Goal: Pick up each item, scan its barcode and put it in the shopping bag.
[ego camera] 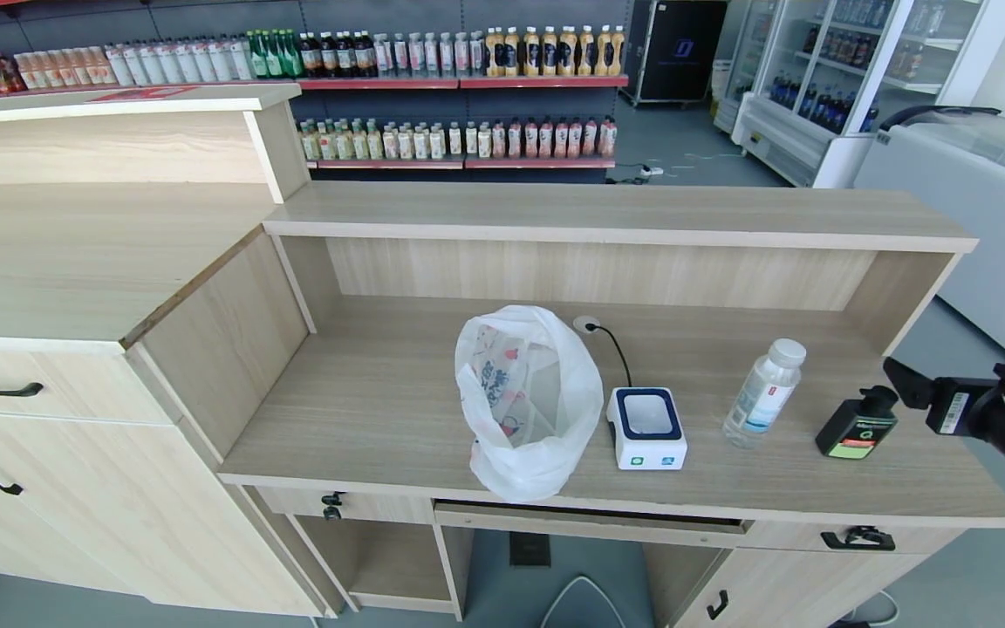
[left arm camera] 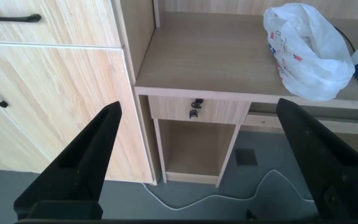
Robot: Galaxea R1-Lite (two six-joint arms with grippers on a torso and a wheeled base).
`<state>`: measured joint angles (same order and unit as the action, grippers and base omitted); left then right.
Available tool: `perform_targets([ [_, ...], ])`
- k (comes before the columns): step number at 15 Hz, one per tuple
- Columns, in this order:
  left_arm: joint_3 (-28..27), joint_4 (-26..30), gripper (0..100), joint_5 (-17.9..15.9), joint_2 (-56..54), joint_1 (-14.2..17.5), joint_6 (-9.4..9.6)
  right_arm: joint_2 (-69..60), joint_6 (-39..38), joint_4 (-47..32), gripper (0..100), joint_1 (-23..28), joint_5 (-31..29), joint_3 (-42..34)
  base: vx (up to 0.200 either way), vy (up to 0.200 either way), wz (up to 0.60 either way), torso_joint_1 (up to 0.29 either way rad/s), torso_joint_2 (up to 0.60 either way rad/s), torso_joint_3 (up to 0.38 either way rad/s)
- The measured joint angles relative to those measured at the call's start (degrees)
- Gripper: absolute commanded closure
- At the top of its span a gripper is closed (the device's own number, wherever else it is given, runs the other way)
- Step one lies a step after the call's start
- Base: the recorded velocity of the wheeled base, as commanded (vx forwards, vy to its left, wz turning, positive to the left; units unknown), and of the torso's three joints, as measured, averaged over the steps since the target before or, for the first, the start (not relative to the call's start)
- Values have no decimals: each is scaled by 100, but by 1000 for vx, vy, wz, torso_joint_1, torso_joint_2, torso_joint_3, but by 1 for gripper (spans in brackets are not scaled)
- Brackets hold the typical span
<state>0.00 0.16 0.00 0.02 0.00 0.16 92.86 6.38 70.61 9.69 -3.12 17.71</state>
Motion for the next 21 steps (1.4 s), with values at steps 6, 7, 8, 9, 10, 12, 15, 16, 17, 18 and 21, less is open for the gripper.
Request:
perform_targets([
  [6, 0, 0, 0, 0, 0, 0, 0, 530, 191, 55, 0, 45, -24, -273, 0, 0, 0, 0, 0, 0],
  [7, 0, 0, 0, 0, 0, 0, 2, 573, 328, 55, 0, 69, -38, -243, 0, 0, 0, 0, 0, 0],
  [8, 0, 2, 0, 0, 0, 0, 2, 623, 500, 61, 0, 111, -93, -206, 0, 0, 0, 0, 0, 0],
  [9, 0, 2, 0, 0, 0, 0, 2, 695, 574, 85, 0, 135, -166, -176, 0, 0, 0, 0, 0, 0],
  [10, 0, 0, 0, 0, 0, 0, 0, 763, 594, 105, 0, 141, -224, -157, 0, 0, 0, 0, 0, 0],
  [12, 0, 0, 0, 0, 0, 0, 2, 946, 588, 118, 0, 59, -265, -134, 0, 0, 0, 0, 0, 0],
  [15, 0, 2, 0, 0, 0, 0, 2, 1259, 556, 234, 0, -71, -278, 69, 0, 0, 0, 0, 0, 0],
  [16, 0, 2, 0, 0, 0, 0, 2, 1384, 522, 257, 0, -82, -306, 212, 0, 0, 0, 0, 0, 0],
  [17, 0, 2, 0, 0, 0, 0, 2, 1530, 471, 274, 0, -93, -333, 384, 0, 0, 0, 0, 0, 0],
  [18, 0, 2, 0, 0, 0, 0, 2, 1665, 455, 277, 0, -115, -336, 508, 0, 0, 0, 0, 0, 0],
  [21, 0, 2, 0, 0, 0, 0, 2, 1987, 432, 378, 0, -261, -317, 677, 0, 0, 0, 0, 0, 0],
])
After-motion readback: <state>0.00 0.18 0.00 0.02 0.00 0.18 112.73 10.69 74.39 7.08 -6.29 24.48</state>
